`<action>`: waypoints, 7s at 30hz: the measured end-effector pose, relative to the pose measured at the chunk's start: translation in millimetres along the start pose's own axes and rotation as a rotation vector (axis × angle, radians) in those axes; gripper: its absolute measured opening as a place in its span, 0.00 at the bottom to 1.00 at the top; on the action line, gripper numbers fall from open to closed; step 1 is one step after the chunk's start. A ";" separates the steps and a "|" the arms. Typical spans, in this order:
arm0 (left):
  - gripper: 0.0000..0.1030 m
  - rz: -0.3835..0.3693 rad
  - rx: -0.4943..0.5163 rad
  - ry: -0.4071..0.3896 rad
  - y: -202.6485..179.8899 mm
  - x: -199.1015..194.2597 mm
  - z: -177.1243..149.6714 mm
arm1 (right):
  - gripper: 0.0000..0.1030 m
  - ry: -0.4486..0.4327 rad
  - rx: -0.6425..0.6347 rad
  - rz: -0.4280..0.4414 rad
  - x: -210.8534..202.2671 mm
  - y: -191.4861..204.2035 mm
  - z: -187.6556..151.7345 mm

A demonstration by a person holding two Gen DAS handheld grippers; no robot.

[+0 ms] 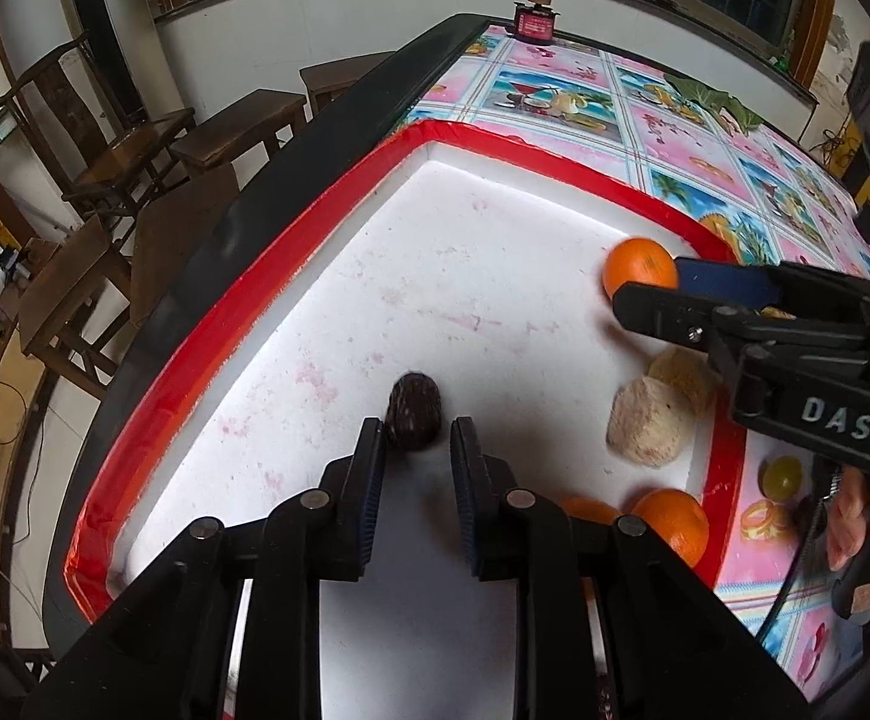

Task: Organize fruits
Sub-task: 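Lower the date and tangerine into the tray and open both tools, then move the left tool to a dark red date while the right tool reaches a tangerine, then close the left tool on the date while the right tool grasps the tangerine, then carry the date and tangerine over the tray with both tools, then lower the date and tangerine into the tray and open both tools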

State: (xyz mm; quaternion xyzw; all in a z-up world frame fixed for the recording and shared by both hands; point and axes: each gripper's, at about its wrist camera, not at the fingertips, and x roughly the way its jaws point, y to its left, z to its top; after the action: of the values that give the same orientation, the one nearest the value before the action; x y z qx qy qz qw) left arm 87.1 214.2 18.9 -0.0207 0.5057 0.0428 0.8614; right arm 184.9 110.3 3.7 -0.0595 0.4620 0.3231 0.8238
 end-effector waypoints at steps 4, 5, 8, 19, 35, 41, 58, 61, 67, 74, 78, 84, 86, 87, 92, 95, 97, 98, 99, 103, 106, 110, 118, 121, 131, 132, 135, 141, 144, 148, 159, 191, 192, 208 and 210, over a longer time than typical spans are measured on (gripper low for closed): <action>0.51 0.014 0.002 -0.014 -1.7 -7.9 -5.2 | 0.56 -0.028 0.004 0.018 -18.9 3.4 -3.7; 0.58 0.014 -0.004 -0.022 -1.1 -11.0 -6.3 | 0.58 -0.036 0.007 0.021 -24.8 4.4 -5.5; 0.63 0.008 -0.019 -0.033 0.5 -18.4 -8.9 | 0.68 -0.037 0.007 0.013 -41.3 8.8 -13.2; 0.72 0.045 -0.017 -0.108 -3.5 -53.4 -24.1 | 0.84 -0.057 0.024 -0.004 -94.6 23.7 -59.1; 0.72 0.065 0.042 -0.116 -40.6 -70.3 -42.2 | 0.85 -0.076 0.085 -0.062 -149.5 5.9 -119.6; 0.76 0.074 0.079 -0.129 -57.6 -78.5 -45.8 | 0.85 -0.086 0.095 -0.086 -166.4 -6.9 -133.7; 0.77 -0.174 0.143 -0.066 -97.3 -80.9 -63.2 | 0.85 -0.078 0.209 -0.203 -206.4 -82.0 -184.7; 0.77 -0.205 0.203 -0.044 -121.2 -74.9 -69.0 | 0.85 -0.064 0.232 -0.204 -206.1 -93.0 -194.5; 0.77 -0.359 0.210 0.030 -157.1 -53.8 -71.6 | 0.85 -0.055 0.233 -0.232 -205.0 -107.0 -198.1; 0.68 -0.362 0.198 0.022 -173.1 -38.9 -65.4 | 0.65 -0.024 0.246 -0.271 -191.8 -121.0 -194.4; 0.59 -0.338 0.207 0.021 -179.1 -29.1 -57.3 | 0.60 -0.015 0.267 -0.262 -181.6 -126.8 -195.7; 0.46 -0.314 0.227 0.010 -187.6 -22.9 -52.3 | 0.56 0.001 0.275 -0.262 -167.0 -132.4 -194.2; 0.29 -0.301 0.243 0.005 -189.9 -23.3 -52.7 | 0.48 0.011 0.274 -0.265 -161.8 -133.4 -193.2; 0.26 -0.298 0.250 0.006 -189.9 -23.5 -53.1 | 0.41 0.011 0.269 -0.276 -160.1 -133.1 -192.9; 0.26 -0.320 0.256 0.015 -185.0 -26.2 -56.5 | 0.34 -0.001 0.278 -0.272 -162.2 -129.8 -191.8; 0.26 -0.324 0.251 0.015 -181.1 -28.4 -58.3 | 0.34 -0.009 0.268 -0.269 -165.3 -124.9 -189.2; 0.26 -0.324 0.243 0.016 -178.8 -29.7 -59.1 | 0.34 -0.018 0.261 -0.265 -167.8 -120.6 -187.1; 0.26 -0.323 0.240 0.017 -177.4 -30.2 -59.4 | 0.34 -0.022 0.257 -0.262 -168.9 -118.3 -185.9; 0.26 -0.323 0.237 0.017 -176.3 -30.8 -59.7 | 0.34 -0.025 0.254 -0.261 -169.5 -116.3 -185.0; 0.26 -0.318 0.234 0.016 -172.0 -34.7 -61.5 | 0.34 -0.031 0.239 -0.250 -169.6 -107.5 -182.4; 0.26 -0.311 0.227 0.004 -167.9 -39.9 -61.8 | 0.34 -0.034 0.226 -0.238 -168.6 -100.2 -180.2; 0.26 -0.303 0.219 -0.013 -160.7 -48.7 -61.1 | 0.34 -0.040 0.201 -0.226 -167.9 -89.3 -174.5; 0.26 -0.280 0.211 -0.048 -146.6 -65.9 -58.1 | 0.34 -0.060 0.158 -0.202 -168.2 -69.4 -161.4; 0.26 -0.267 0.208 -0.055 -141.6 -68.9 -56.9 | 0.34 -0.068 0.143 -0.192 -168.6 -61.5 -156.8; 0.26 -0.248 0.194 -0.079 -128.5 -77.9 -54.7 | 0.34 -0.086 0.105 -0.168 -167.9 -41.6 -143.3; 0.26 -0.247 0.192 -0.081 -126.7 -78.4 -54.3 | 0.34 -0.087 0.103 -0.167 -167.7 -40.3 -142.2; 0.26 -0.242 0.190 -0.086 -124.0 -79.8 -53.7 | 0.33 -0.092 0.093 -0.160 -166.8 -35.3 -137.9; 0.26 -0.243 0.179 -0.097 -115.5 -82.7 -50.6 | 0.33 -0.104 0.072 -0.141 -164.1 -23.4 -126.8; 0.26 -0.244 0.164 -0.107 -106.0 -87.1 -47.2 | 0.33 -0.106 0.064 -0.135 -163.1 -18.1 -123.1; 0.26 -0.238 0.124 -0.117 -85.0 -91.1 -42.4 | 0.33 -0.109 0.052 -0.125 -161.2 -12.3 -117.4; 0.26 -0.149 0.012 -0.114 -21.5 -74.6 -31.7 | 0.33 -0.107 0.003 -0.066 -146.2 7.0 -96.7; 0.26 -0.124 -0.044 -0.034 12.6 -17.9 -33.4 | 0.33 -0.015 -0.043 0.042 -4.4 32.8 -9.1; 0.26 -0.123 -0.044 -0.036 12.5 -18.1 -33.4 | 0.33 -0.012 -0.043 0.042 -1.8 32.3 -9.5; 0.48 -0.107 -0.032 -0.036 8.2 -18.5 -37.6 | 0.41 -0.014 -0.091 0.003 2.8 39.9 -14.4; 0.51 -0.104 -0.036 -0.036 9.1 -19.4 -38.5 | 0.47 -0.028 -0.086 0.010 -2.0 39.6 -14.6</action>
State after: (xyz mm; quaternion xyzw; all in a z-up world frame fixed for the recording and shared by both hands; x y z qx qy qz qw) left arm 43.4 219.2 17.1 -0.0616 0.4875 0.0076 0.8709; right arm 150.4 134.7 5.0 -0.0881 0.4363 0.3475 0.8253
